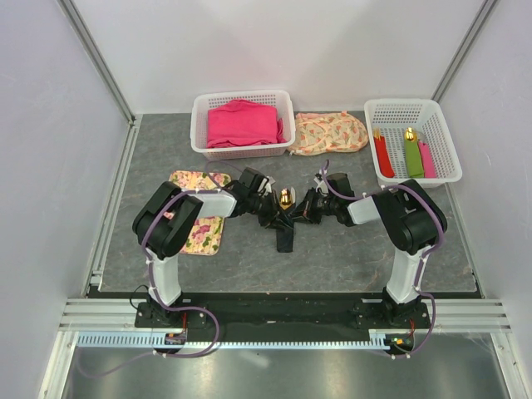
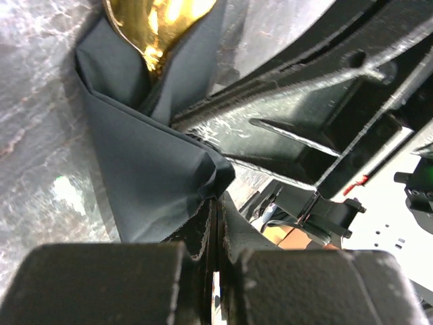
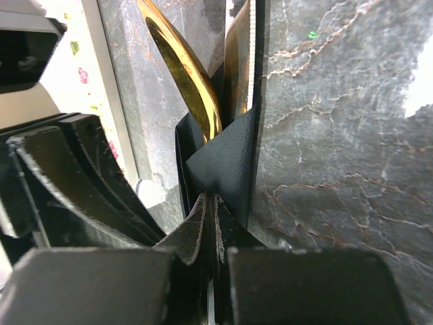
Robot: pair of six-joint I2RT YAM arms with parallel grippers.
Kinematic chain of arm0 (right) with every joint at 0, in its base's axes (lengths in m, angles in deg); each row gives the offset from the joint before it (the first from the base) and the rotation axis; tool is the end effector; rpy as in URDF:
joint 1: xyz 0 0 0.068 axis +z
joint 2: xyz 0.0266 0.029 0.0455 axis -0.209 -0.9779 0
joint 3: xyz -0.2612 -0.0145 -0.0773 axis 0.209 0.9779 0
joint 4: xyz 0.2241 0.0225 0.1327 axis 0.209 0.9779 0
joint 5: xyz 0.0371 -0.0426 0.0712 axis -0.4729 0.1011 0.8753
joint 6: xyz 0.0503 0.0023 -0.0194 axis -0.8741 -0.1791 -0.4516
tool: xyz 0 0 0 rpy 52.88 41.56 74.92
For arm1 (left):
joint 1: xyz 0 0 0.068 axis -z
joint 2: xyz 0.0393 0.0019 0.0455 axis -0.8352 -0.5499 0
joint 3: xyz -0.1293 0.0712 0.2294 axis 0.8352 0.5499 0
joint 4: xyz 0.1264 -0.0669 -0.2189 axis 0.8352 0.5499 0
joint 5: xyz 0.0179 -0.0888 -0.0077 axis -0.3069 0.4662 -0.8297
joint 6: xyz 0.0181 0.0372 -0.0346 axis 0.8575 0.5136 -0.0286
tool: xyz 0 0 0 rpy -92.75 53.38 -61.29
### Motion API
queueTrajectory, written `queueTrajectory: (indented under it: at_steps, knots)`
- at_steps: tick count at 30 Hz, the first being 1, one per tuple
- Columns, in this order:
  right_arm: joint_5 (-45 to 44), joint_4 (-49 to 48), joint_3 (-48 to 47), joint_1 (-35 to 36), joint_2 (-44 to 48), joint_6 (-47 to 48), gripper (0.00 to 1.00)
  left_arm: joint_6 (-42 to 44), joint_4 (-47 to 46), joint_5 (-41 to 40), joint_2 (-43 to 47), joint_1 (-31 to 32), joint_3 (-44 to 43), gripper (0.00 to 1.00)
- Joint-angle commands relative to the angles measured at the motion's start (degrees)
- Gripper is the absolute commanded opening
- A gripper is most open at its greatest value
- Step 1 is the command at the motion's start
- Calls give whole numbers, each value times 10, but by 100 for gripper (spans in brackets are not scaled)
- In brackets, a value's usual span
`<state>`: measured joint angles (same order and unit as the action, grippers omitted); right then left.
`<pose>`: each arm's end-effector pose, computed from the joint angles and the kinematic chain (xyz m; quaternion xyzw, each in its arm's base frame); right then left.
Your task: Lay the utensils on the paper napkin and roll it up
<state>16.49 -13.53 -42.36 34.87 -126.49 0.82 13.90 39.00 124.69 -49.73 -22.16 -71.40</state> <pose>0.3033 0.1511 0.0946 0.0931 0.8691 0.4685 0.1286 0.2943 -0.2285 0.1245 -0.0662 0.8969 -0.4372 0.0028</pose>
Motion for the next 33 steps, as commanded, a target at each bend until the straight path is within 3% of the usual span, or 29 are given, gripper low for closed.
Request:
queueTrajectory:
  at_steps: [1,11,31,32,33]
  knots:
    - [-68,78,10,6,-11,37,0,-29,-58,-1,-12,6,-18,2]
    - [-79,91,10,7,-8,46,0,-51,-122,17,-8,9,-3,2]
    - [-76,99,3,14,-4,46,0,-13,-90,-12,-65,11,-10,2]
    - [-73,99,2,13,-2,46,0,-11,-87,-12,-65,11,-7,3]
    - [-70,100,-3,12,-1,47,0,-7,-80,-10,-67,11,-7,11]
